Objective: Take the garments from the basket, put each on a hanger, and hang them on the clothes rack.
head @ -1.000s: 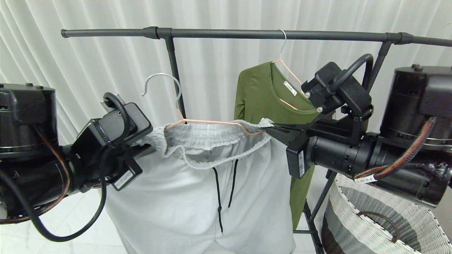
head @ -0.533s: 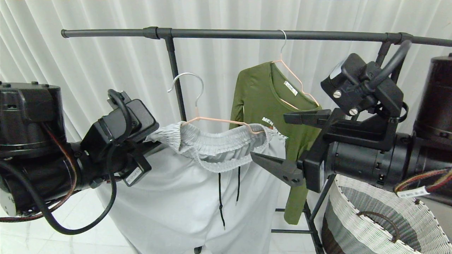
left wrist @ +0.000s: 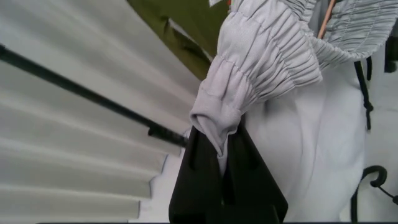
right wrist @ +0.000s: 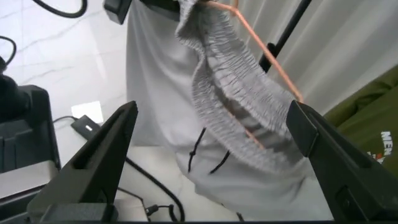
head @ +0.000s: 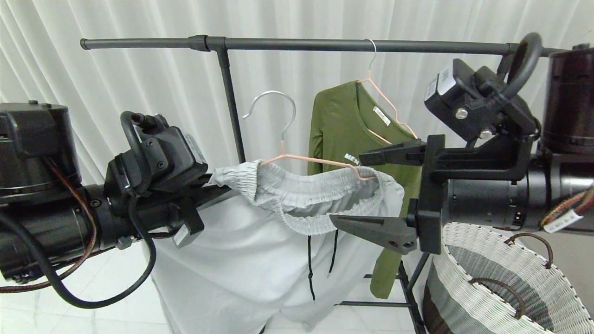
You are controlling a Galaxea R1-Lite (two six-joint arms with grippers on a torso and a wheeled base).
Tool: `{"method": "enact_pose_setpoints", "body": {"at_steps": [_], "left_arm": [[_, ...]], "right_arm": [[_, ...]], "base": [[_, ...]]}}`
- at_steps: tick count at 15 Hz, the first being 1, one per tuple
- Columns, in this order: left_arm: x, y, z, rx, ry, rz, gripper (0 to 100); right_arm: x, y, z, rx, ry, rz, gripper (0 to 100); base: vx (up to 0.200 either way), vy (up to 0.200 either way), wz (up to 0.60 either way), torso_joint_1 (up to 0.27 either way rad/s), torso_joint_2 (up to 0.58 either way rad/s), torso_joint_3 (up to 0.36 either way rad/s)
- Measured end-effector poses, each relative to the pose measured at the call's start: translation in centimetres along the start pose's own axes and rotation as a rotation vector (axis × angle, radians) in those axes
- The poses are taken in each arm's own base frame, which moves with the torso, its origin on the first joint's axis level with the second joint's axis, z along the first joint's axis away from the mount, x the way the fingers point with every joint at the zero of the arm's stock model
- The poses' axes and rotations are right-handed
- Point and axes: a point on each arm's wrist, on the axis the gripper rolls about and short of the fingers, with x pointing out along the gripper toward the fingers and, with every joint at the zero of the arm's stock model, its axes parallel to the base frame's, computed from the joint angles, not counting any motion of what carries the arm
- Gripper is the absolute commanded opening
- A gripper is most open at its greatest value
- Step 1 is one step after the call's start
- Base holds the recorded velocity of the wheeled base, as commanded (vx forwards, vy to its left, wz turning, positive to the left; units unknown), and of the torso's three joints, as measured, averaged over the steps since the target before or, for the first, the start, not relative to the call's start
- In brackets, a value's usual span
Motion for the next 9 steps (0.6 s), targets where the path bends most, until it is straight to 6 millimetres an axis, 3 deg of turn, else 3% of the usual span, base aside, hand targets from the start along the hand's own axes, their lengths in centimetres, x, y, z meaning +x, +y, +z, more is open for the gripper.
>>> {"method": "enact_pose_setpoints", "body": {"at_steps": [5, 9], "left_arm": [[-0.1, 0.0, 0.3, 0.022, -0.061, -0.044, 0], [-0.1, 0.4, 0.8, 0.028, -0.092, -0.050, 0]], "right_arm": [[1.7, -0.8, 0.3, -0.014, 0.038, 0.050, 100], [1.7, -0.6, 0.6, 0.003, 0.057, 0.169, 100]], "base": [[0.000, 0.000, 0.00, 0.000, 0.00, 0.000], [0.000, 0.000, 0.00, 0.000, 0.00, 0.000]]}}
